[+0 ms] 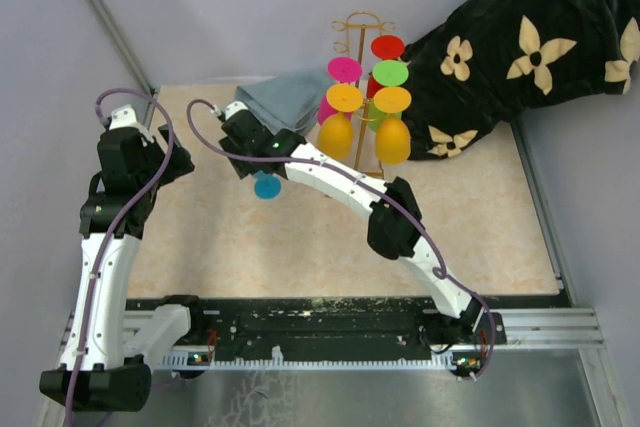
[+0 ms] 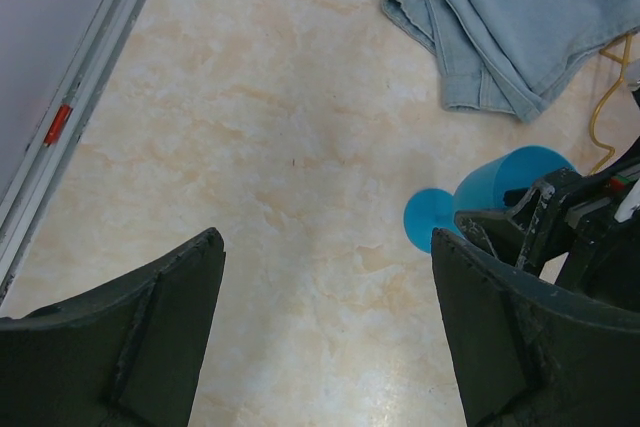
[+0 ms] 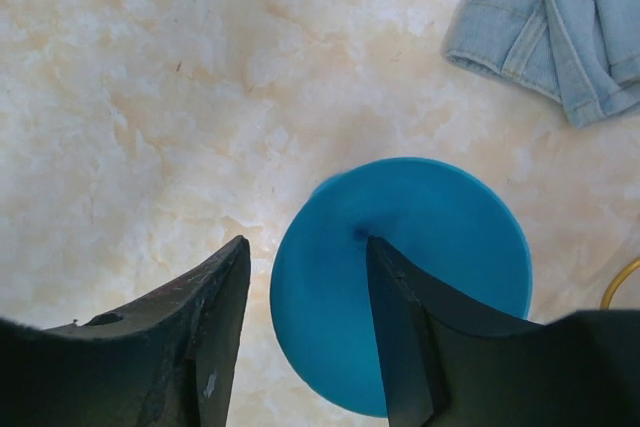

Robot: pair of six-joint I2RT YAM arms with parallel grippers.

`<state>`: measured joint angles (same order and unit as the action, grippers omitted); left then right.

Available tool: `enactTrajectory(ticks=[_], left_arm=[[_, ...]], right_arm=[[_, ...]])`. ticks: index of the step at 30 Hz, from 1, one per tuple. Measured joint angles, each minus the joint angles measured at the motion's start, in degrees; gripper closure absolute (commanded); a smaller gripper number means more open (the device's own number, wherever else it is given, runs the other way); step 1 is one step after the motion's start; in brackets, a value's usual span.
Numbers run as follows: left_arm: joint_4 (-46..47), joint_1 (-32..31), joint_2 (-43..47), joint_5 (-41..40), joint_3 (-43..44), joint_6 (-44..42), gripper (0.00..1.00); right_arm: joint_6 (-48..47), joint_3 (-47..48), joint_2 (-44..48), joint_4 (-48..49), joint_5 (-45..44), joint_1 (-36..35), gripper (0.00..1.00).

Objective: Take the wine glass off the wine glass rack

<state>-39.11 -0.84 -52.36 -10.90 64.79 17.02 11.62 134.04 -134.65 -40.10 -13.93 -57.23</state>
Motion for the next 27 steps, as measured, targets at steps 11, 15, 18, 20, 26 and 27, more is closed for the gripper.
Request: enactTrajectory(ticks=[11,15,18,20,26,27], left_arm=[[0.11,0.00,-0.33,0.66,0.72,-0.87,0.10],[1.64,0.02,-2.71,0.98,4.57,-2.23,0.01],[5.22,0.04,-6.60,3.65,9.79,-3.08,0.00],[9.14,0.04,-10.45,7.41,14.27,-2.86,0.00],[17.16,-0.83,-26.95,23.76,31.71,5.79,0.00],[18.14,-1.29,-30.29,26.67,34.88,8.15,0.00]], right_arm=[[1.11,6.54,5.75,-1.68,-0.07,0.00,0.33],[1.95,6.36,14.05,-1.70,-1.99,-0.02,0.12],[1.42,4.74,22.58,-0.87,-6.05,-0.02,0.11],[0.37,2.38,29.57,0.72,-10.01,0.35,0.11],[1.64,-9.51,49.59,2.67,-17.03,12.20,0.10],[2.43,-11.98,52.39,2.34,-18.23,16.00,0.10]])
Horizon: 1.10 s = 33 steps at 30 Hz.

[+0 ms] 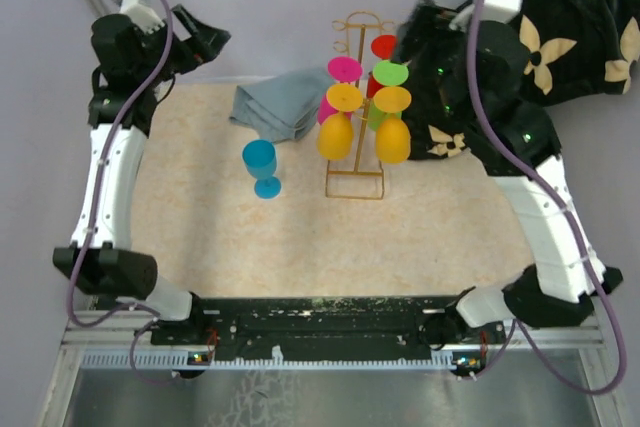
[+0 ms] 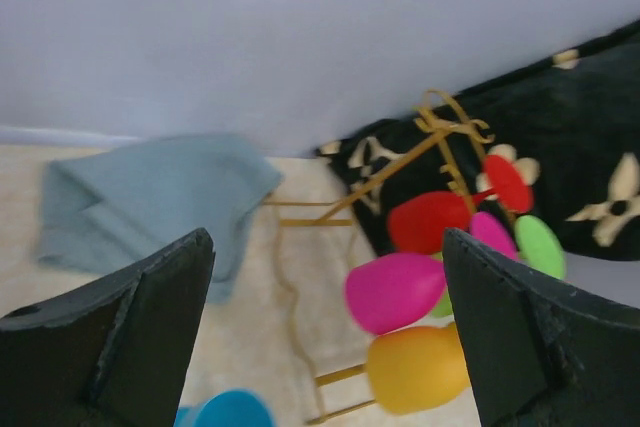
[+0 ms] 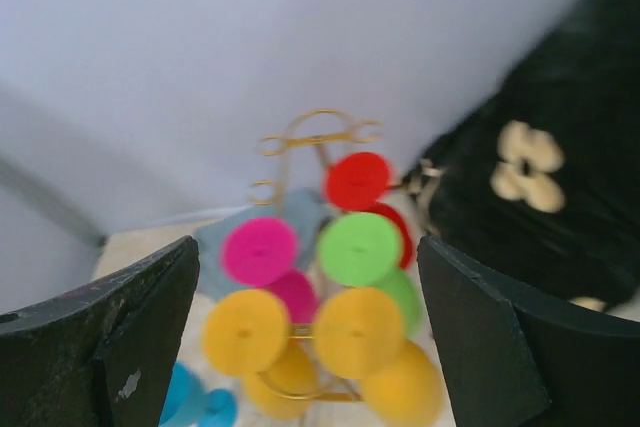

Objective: Take the wine glass off the wine glass rack

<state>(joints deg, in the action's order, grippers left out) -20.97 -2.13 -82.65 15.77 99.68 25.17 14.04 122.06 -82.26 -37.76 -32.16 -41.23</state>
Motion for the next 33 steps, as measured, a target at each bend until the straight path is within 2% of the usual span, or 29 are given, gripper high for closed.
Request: enactTrajectory(ticks=[3,7,14,23,27,33], left_arm=[[3.74,-2.12,-9.20,7.80,6.49,7.23,0.01],[6.99,-5.55,-18.47,14.56,10.78,15.19,0.07],[10.27,-11.41,-27.91,19.61,15.04,24.09,0.14],[12.11,-16.41,-30.40,22.60,15.82,31.67,0.35],[12.61,-16.98,-30.14,23.56,13.88,33.42,0.41],[11.54,-17.00,-30.08,23.96,10.95,35.06,0.44]], right_arm=[[1.40,-6.12,5.70,-2.19,-3.87,5.81,0.10],[2.34,-10.49,9.46,-6.43,-7.61,6.19,0.09],[8.35,-19.34,16.33,-15.17,-12.90,6.25,0.09],[15.54,-23.93,22.73,-23.71,-17.00,6.27,0.08],[17.07,-25.46,22.32,-25.18,-17.29,6.29,0.07],[17.09,-25.70,19.52,-25.33,-17.20,6.27,0.06]])
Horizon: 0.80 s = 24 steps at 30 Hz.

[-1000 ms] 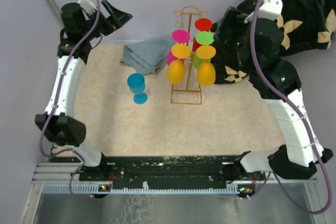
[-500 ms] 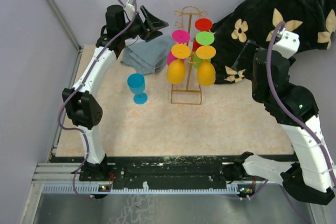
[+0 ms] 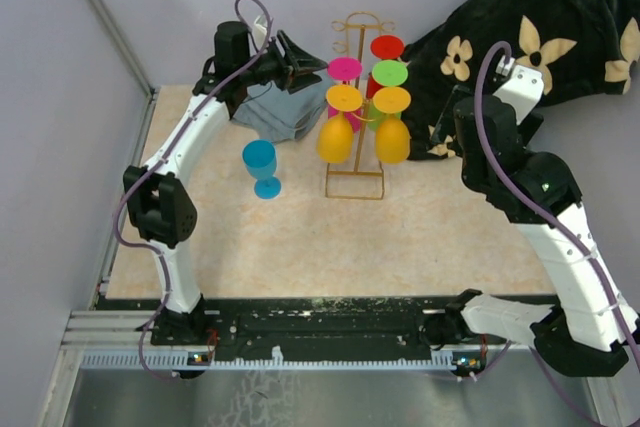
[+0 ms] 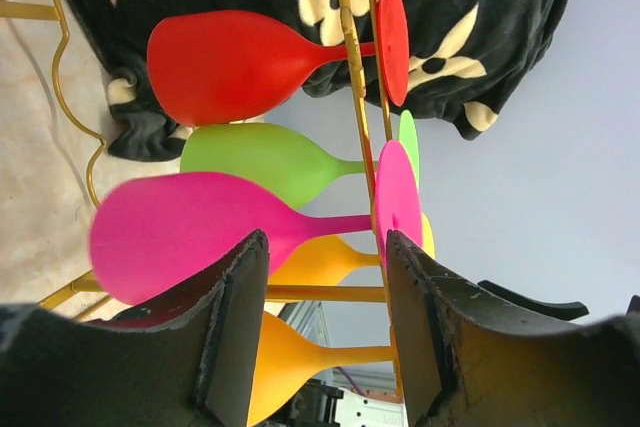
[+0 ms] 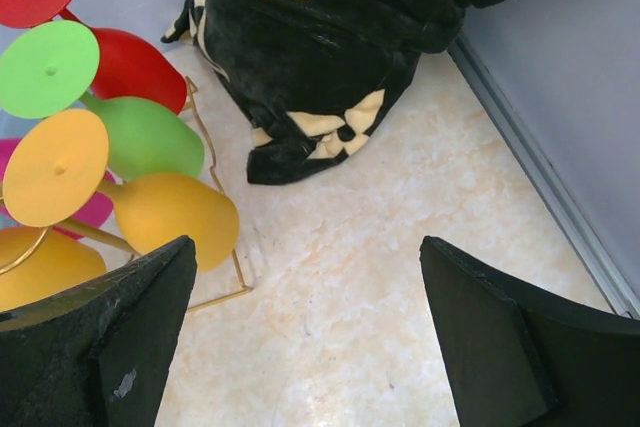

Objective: Take the wine glass off the wine glass rack

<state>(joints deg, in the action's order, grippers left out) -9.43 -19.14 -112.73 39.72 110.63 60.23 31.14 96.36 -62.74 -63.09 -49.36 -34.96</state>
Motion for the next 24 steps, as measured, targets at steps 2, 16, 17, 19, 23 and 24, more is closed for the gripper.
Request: enactTrajectory(ticks=[2,16,17,19,23,24], left_arm=[[-0.04,-0.04,0.04,-0.02,0.00,0.02,0.45],[-0.94,-1.40,1.51,-0.04,0.00,0.00,0.50],[-0.98,-1.40,1.60,-0.04,0.00,-0.02,0.52],[-1.16,-1.38,1.73,-0.11,0.00,-0.02,0.54],[-1.38,-1.40,2.01,-0.11,0.00,-0.02,0.58],[-1.36,-1.40,2.08,-0.11,0.00,-0.04,0.59]], right_arm=[[-0.02,0.00,-0.28,0.04,0.11,0.00,0.06],[0.02,-1.88,0.59,0.57,1.25,0.00,0.05],[0.02,-1.88,0.59,0.66,1.29,0.00,0.05],[0.02,-1.88,0.63,0.70,1.46,0.00,0.05],[0.02,-1.88,0.63,0.83,1.66,0.00,0.05],[0.02,-1.88,0.63,0.87,1.70,0.02,0.05]])
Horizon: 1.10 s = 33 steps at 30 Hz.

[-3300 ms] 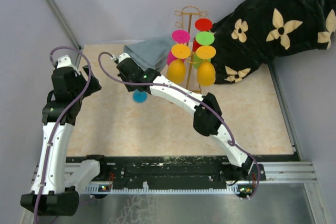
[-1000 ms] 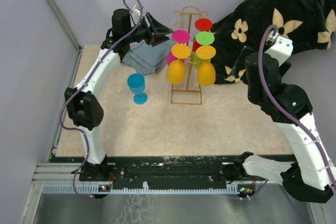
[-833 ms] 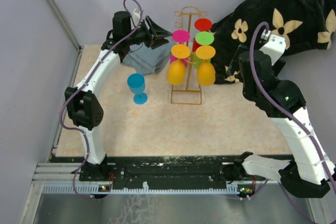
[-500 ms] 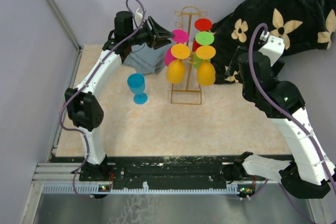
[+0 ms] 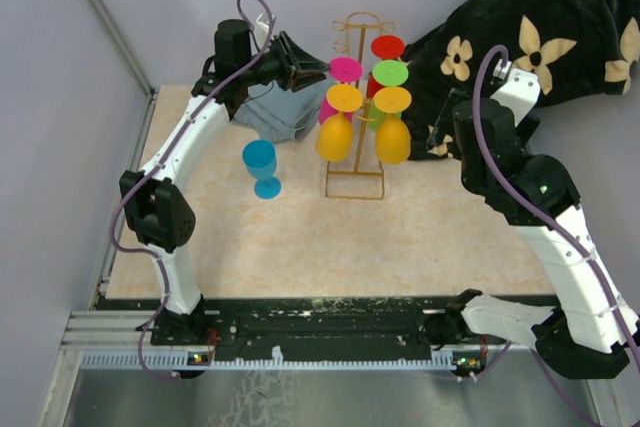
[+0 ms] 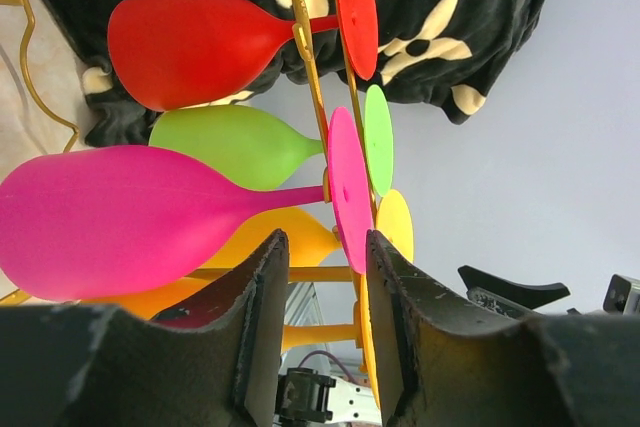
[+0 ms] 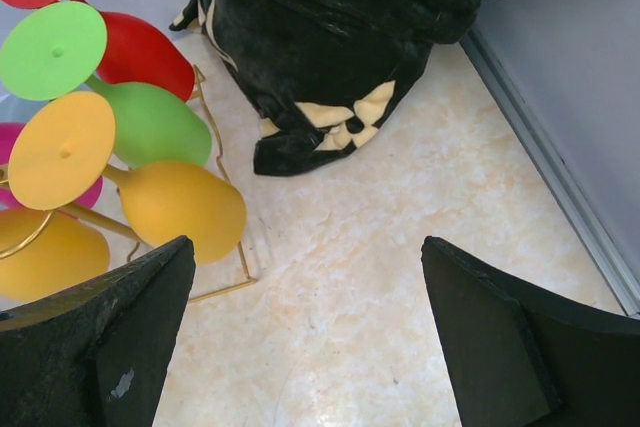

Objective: Take the wine glass off the wine glass rack

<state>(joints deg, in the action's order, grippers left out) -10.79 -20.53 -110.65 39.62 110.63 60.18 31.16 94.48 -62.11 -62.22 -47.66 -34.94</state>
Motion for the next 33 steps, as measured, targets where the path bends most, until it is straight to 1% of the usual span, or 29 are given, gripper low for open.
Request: enactTrajectory(ticks=[3,5,10,14,18,23,33], left_arm=[[-0.02,0.00,0.09,-0.07,0.00,0.00,0.62],[-0.15,0.00,0.09,-0.17,0.02,0.00,0.63],[-0.42,-0.02,0.09,-0.24,0.26,0.00,0.59],[-0.46,-0.24,0.09,-0.39,0.42,0.02,0.59],[-0.61,-0.61,0.09,-0.44,0.98,0.02,0.62],[-0.55,-0.92,0.09,-0.48,1.88,0.04,0.68],[-0.66,-1.03,0.09,-0.61,1.99,0.00,0.72]], right_arm=[[0.02,-0.09,0.00,0.04,0.31,0.00,0.05],[0.07,-0.37,0.11,-0.04,0.57,-0.02,0.04],[0.17,-0.44,0.11,0.02,0.87,0.00,0.04],[0.20,-0.44,0.11,0.04,1.05,-0.02,0.04],[0.20,-0.44,0.11,0.04,1.25,-0.02,0.04],[0.22,-0.44,0.11,0.04,1.29,-0.02,0.04],[0.46,-0.48,0.11,0.04,1.68,-0.02,0.04]])
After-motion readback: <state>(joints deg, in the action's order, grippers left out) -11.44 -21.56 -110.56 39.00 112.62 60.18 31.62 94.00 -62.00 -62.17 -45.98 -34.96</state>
